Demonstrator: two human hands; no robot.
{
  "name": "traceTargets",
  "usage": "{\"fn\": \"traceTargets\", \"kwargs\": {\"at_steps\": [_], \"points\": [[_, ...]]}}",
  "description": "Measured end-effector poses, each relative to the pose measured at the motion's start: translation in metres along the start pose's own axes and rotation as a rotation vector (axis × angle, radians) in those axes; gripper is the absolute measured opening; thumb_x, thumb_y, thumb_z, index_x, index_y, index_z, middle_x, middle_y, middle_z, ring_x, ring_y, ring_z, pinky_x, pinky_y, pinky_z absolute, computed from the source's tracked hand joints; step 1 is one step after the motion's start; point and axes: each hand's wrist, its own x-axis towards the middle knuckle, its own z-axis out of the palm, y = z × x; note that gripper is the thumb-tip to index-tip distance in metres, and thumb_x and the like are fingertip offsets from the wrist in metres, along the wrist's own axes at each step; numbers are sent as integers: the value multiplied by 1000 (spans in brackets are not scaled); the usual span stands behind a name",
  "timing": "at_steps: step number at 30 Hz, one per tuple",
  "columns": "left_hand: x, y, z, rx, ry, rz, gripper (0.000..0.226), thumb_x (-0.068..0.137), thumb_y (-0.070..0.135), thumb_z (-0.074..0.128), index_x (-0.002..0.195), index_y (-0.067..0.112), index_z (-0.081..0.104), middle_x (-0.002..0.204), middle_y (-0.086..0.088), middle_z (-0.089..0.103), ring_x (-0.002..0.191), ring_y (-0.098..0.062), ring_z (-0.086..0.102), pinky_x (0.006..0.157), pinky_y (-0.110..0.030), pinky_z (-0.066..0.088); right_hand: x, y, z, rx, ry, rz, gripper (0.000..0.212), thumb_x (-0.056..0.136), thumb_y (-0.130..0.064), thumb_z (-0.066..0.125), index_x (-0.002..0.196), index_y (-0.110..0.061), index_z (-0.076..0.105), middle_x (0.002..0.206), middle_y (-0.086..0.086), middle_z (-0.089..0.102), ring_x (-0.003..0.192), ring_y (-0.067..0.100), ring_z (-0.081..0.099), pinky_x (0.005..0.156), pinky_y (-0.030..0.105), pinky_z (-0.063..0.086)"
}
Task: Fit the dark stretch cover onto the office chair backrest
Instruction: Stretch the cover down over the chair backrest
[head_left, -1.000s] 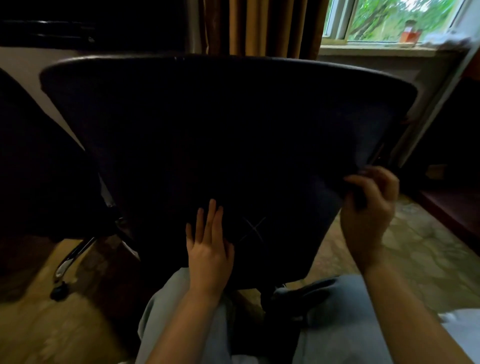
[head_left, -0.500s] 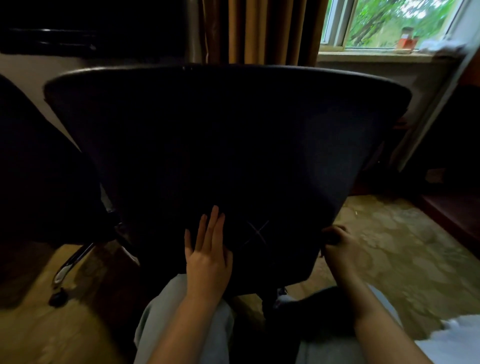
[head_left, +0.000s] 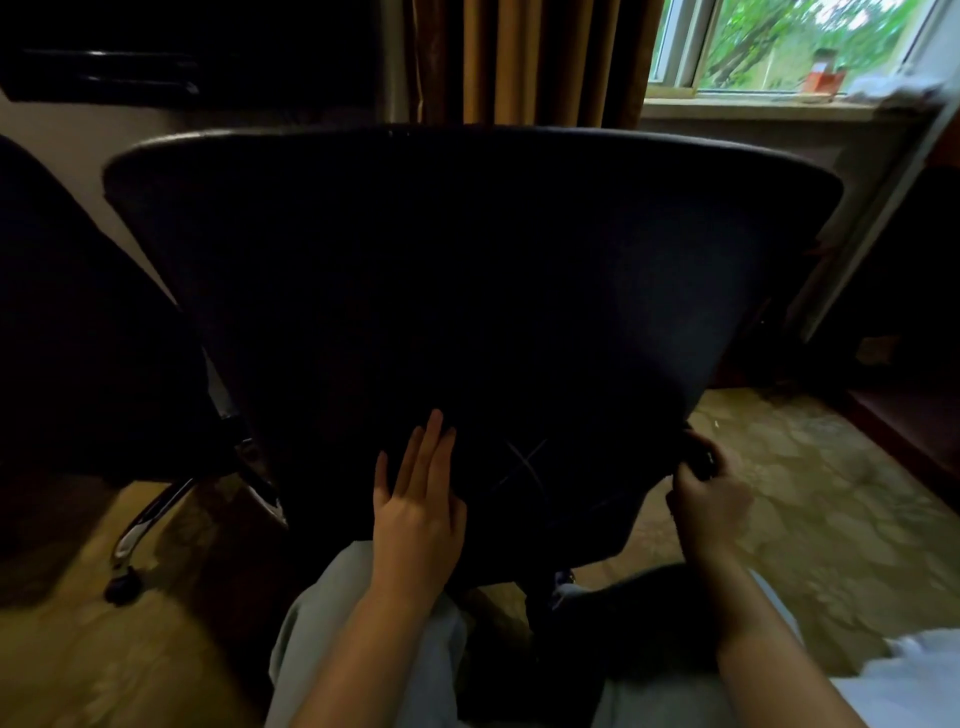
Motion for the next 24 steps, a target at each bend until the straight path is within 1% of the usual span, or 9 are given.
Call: {"fn": "traceTargets", "kwargs": {"at_steps": [3, 7, 9, 11, 13, 15, 18, 19, 24], "points": [[0, -2, -2, -25, -1, 16, 58, 82, 20, 42, 139, 13, 37, 154, -4, 29, 138, -21, 34, 108, -55, 34, 2, 10, 0, 39, 67, 55, 27, 78, -36, 58, 101, -49, 61, 96, 11, 66, 79, 37, 66, 68, 52, 57], [0, -6, -5, -26, -2, 41, 56, 81, 20, 43, 137, 13, 38, 153, -6, 32, 136, -22, 36, 106, -53, 37, 0, 6, 13, 81, 143, 80, 25, 79, -37, 58, 103, -45, 60, 97, 11, 67, 84, 37, 65, 71, 55, 56], [1, -7, -6, -11, 5, 46, 56, 82, 20, 43, 137, 13, 39, 153, -6, 32, 137, -23, 35, 107, -53, 37, -5, -10, 22, 141, 174, 77, 23, 79, -28, 58, 101, -36, 61, 101, 10, 66, 90, 32, 64, 77, 45, 55], [1, -9, -7, 8, 12, 42, 55, 83, 20, 43, 137, 13, 40, 153, -5, 33, 139, -24, 32, 107, -53, 36, -13, -25, 32, 167, 211, 57, 23, 81, -15, 58, 104, -17, 62, 105, 13, 63, 95, 30, 61, 79, 34, 49], [1, -10, -7, 21, 24, 21, 54, 83, 21, 43, 137, 11, 42, 153, -6, 32, 140, -24, 30, 107, -54, 36, -23, -37, 42, 159, 226, 39, 28, 79, -14, 56, 106, -5, 60, 103, 15, 60, 96, 30, 58, 82, 31, 45], [0, -11, -8, 18, 50, -20, 54, 84, 22, 44, 137, 10, 42, 153, -7, 31, 140, -26, 30, 107, -55, 36, -35, -47, 53, 139, 201, -16, 32, 77, -18, 54, 103, -2, 59, 99, 13, 58, 95, 27, 56, 85, 31, 44], [-1, -11, -10, 2, 100, -120, 56, 83, 23, 45, 137, 10, 41, 154, -11, 27, 139, -30, 29, 109, -53, 34, -55, -59, 63, 96, 112, -153, 25, 76, -10, 60, 98, 3, 61, 102, 19, 54, 92, 3, 44, 84, 3, 33], [-1, -12, -10, -8, 115, -151, 56, 83, 23, 45, 137, 8, 41, 155, -12, 25, 139, -31, 29, 110, -52, 33, -61, -61, 65, 73, 65, -220, 24, 75, -7, 62, 97, 4, 62, 103, 19, 54, 91, -2, 41, 83, -2, 29], [-1, -15, -10, -35, 135, -201, 60, 84, 26, 46, 140, 8, 37, 157, -13, 17, 141, -32, 24, 112, -52, 31, -68, -54, 68, -4, -131, -428, 27, 78, -21, 59, 96, -2, 66, 104, 10, 55, 92, -4, 43, 83, -5, 29]]}}
